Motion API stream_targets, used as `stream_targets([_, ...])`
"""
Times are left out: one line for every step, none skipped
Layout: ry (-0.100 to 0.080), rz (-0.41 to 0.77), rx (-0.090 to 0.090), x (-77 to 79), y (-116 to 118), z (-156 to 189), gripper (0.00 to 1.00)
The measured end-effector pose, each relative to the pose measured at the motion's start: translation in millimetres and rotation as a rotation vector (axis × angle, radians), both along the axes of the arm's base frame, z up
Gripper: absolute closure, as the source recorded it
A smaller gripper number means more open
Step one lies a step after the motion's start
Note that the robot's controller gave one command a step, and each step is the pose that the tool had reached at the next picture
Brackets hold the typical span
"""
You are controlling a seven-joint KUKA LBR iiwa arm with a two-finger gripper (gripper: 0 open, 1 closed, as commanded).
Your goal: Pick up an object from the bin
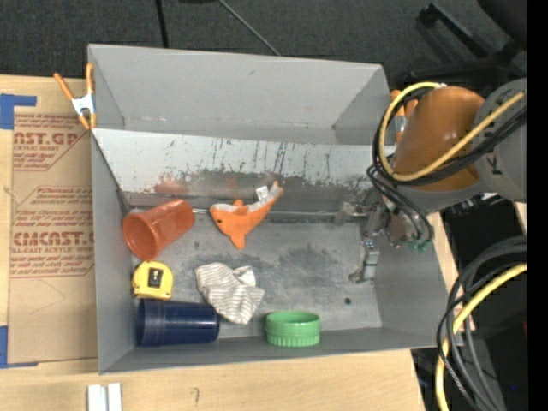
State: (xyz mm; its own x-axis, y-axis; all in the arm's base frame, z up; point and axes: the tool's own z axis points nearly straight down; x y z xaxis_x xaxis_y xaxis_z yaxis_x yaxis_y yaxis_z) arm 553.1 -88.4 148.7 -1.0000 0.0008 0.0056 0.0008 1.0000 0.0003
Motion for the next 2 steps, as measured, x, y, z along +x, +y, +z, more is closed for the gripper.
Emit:
stream_targets([-0.007,0.001,-0.001,1.6,0.3,4.8,0.00])
stream_targets([-0.011,-0.046,-0.001,-14.8,54.2,-35.3,0.00])
